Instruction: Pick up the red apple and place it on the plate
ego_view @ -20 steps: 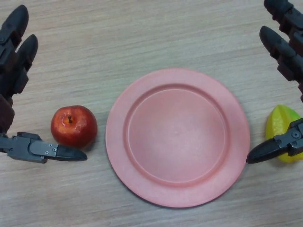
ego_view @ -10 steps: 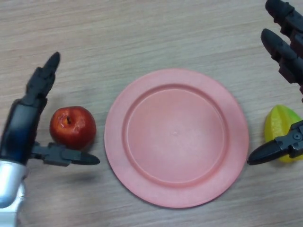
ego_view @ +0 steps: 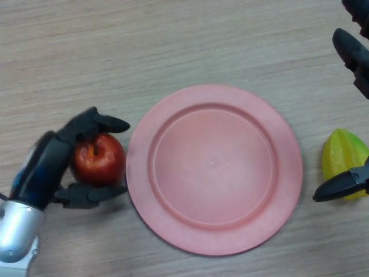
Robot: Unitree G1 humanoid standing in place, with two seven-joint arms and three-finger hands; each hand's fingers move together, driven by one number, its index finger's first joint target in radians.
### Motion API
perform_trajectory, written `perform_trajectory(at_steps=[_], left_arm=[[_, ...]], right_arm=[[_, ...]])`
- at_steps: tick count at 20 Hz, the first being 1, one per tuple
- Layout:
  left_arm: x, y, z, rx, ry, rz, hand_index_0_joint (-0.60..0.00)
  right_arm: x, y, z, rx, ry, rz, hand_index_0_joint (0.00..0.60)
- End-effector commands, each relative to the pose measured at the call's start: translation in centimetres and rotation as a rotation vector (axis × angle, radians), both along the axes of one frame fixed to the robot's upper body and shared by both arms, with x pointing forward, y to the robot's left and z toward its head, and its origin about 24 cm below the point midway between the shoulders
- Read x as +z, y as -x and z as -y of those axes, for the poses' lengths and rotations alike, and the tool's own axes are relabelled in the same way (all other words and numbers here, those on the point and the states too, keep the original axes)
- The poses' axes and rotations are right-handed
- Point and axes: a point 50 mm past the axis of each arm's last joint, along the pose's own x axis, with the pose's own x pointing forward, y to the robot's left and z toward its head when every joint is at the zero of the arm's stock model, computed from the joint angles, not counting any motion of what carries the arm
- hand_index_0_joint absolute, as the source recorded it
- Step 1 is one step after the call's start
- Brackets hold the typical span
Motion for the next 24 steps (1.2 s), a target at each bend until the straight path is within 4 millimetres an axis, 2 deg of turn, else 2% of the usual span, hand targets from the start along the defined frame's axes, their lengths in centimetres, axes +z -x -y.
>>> perform_trajectory(at_steps=[1, 3, 5, 7, 9, 10, 12, 13, 14, 15, 16, 18, 19, 20, 21, 22, 23, 24], left_arm=[[5.0, 1.4, 0.1, -0.045, 0.032, 0.197, -0.6], [6.0, 1.9, 2.1, -0.125, 0.123, 0.141, -0.6], [6.1, 1.4, 4.4, -0.229, 0.112, 0.123, -0.6], [5.4, 0.8, 6.2, -0.311, 0.048, 0.123, -0.6], [3.8, 0.1, 7.3, -0.354, -0.085, 0.119, -0.6], [3.8, 0.0, 7.3, -0.364, -0.068, 0.12, -0.6], [3.8, -0.2, 7.3, -0.369, -0.022, 0.126, -0.401], [3.8, -0.3, 7.2, -0.372, 0.023, 0.126, -0.251], [3.8, -0.5, 7.1, -0.372, 0.061, 0.123, -0.151], [4.1, -0.9, 6.8, -0.335, 0.115, 0.087, -0.002], [4.2, -0.9, 6.7, -0.316, 0.085, 0.075, 0.0], [6.1, -0.3, 6.1, -0.291, 0.076, 0.067, 0.0], [8.6, 0.5, 5.3, -0.295, 0.112, 0.109, 0.0], [9.6, 0.7, 4.8, -0.293, 0.124, 0.14, 0.0], [11.7, 1.4, 3.3, -0.269, 0.178, 0.212, 0.0], [12.2, 1.6, 2.5, -0.255, 0.195, 0.22, 0.0], [13.0, 2.0, 0.7, -0.206, 0.285, 0.256, 0.0], [13.0, 2.3, -0.1, -0.189, 0.335, 0.271, 0.0]], right_arm=[[2.9, 1.7, 0.5, -0.006, 0.013, 0.213, 0.0], [3.0, 1.8, 0.6, -0.01, 0.015, 0.217, 0.0], [3.0, 1.8, 0.7, -0.013, 0.016, 0.214, 0.0], [3.1, 1.9, 0.8, -0.016, 0.021, 0.219, 0.0], [3.0, 1.9, 1.0, -0.024, 0.021, 0.222, 0.0], [2.9, 1.9, 1.1, -0.027, 0.026, 0.225, 0.0], [2.8, 1.8, 1.2, -0.033, 0.031, 0.225, 0.0], [2.8, 1.8, 1.3, -0.039, 0.036, 0.226, 0.0], [2.7, 1.7, 1.3, -0.044, 0.039, 0.226, 0.0], [2.6, 1.6, 1.5, -0.054, 0.042, 0.222, 0.0], [2.5, 1.7, 1.5, -0.055, 0.044, 0.224, 0.0], [2.5, 1.5, 1.5, -0.06, 0.054, 0.223, 0.0], [2.6, 1.3, 1.6, -0.064, 0.062, 0.22, 0.0], [2.6, 1.2, 1.6, -0.064, 0.07, 0.216, 0.0], [2.7, 0.9, 1.5, -0.062, 0.082, 0.211, 0.0], [2.7, 0.8, 1.5, -0.062, 0.085, 0.214, 0.0], [2.6, 0.7, 1.3, -0.061, 0.079, 0.218, 0.0], [2.6, 0.6, 1.3, -0.059, 0.075, 0.218, 0.0]])
